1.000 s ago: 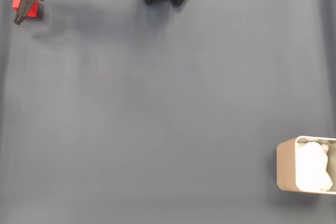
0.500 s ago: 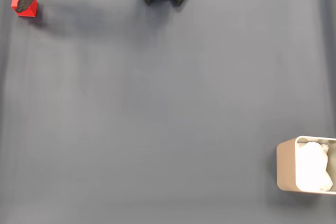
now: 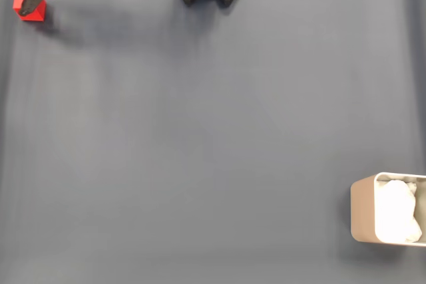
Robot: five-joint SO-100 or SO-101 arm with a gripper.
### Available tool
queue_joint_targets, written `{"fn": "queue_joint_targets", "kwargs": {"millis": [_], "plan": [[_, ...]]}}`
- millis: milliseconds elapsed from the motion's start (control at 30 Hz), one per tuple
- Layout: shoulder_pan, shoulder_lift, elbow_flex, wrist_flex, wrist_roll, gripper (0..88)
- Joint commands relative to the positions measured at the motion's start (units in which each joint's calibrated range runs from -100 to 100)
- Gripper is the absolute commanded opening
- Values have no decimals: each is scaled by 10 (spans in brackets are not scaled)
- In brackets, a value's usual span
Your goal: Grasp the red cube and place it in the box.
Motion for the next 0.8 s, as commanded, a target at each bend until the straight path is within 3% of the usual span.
{"fn": "queue_joint_targets", "kwargs": {"millis": [0, 233, 767], "plan": [[-7, -20, -38, 17, 2, 48], [-37, -49, -72, 52, 5, 50], [-198, -55, -295, 254, 19, 50]]}}
